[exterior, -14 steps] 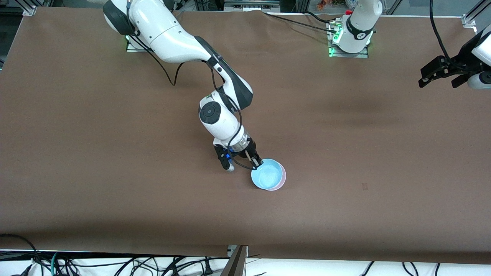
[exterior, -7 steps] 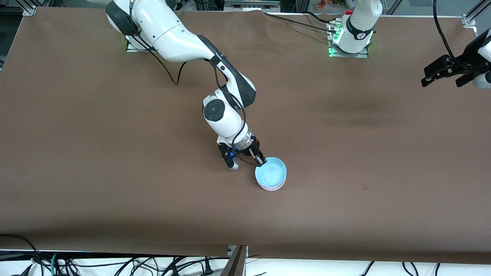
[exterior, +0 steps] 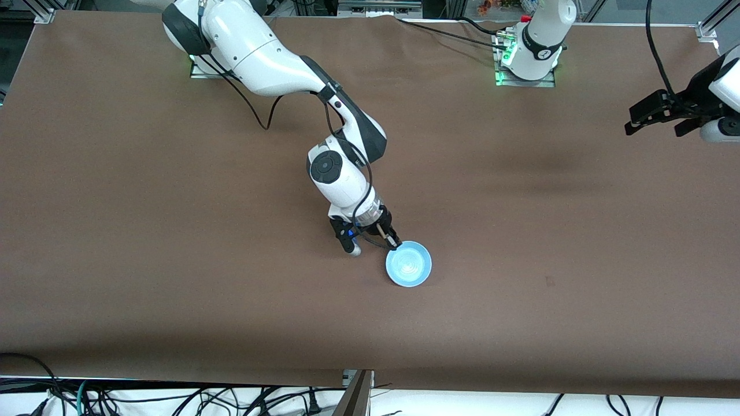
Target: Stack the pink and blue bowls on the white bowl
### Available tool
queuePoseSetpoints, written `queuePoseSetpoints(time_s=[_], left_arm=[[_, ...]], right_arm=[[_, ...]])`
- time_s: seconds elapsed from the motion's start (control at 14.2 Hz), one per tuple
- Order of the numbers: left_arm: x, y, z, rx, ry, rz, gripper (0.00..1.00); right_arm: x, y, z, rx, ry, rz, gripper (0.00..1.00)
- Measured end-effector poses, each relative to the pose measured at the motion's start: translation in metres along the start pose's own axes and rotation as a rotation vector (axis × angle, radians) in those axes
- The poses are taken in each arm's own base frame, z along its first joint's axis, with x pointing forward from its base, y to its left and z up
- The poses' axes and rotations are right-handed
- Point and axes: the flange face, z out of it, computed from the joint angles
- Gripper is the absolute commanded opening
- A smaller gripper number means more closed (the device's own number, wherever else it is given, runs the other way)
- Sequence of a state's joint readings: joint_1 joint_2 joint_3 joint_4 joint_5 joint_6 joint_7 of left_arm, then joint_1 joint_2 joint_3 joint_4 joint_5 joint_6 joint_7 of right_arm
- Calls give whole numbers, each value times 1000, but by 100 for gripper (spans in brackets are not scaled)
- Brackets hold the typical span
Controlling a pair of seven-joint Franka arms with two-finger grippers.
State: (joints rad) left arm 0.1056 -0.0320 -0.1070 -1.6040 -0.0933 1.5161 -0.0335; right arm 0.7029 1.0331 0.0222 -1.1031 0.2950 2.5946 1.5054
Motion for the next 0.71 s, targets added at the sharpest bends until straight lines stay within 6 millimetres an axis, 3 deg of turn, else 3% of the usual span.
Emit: queuePoseSetpoints(time_s=[0.14, 0.21, 0.28, 0.42, 0.49, 0.71], left_arm=[[3, 7, 5, -4, -7, 13, 100], [4, 11, 6, -4, -8, 20, 100], [5, 13, 5, -4, -4, 25, 100], [8, 14, 3, -5, 4, 27, 100], [9, 14, 1, -6, 8, 28, 100], [11, 22, -7, -4, 27, 44, 100]], right_arm=[[1, -2, -2, 6, 3, -2, 57], [3, -4, -3, 4, 6, -2, 75], [5, -5, -5, -12, 9, -2, 100], [14, -15, -19, -36, 22, -10, 100], [18, -26, -37, -48, 36, -40, 100], [28, -54, -118, -149, 66, -194, 100]])
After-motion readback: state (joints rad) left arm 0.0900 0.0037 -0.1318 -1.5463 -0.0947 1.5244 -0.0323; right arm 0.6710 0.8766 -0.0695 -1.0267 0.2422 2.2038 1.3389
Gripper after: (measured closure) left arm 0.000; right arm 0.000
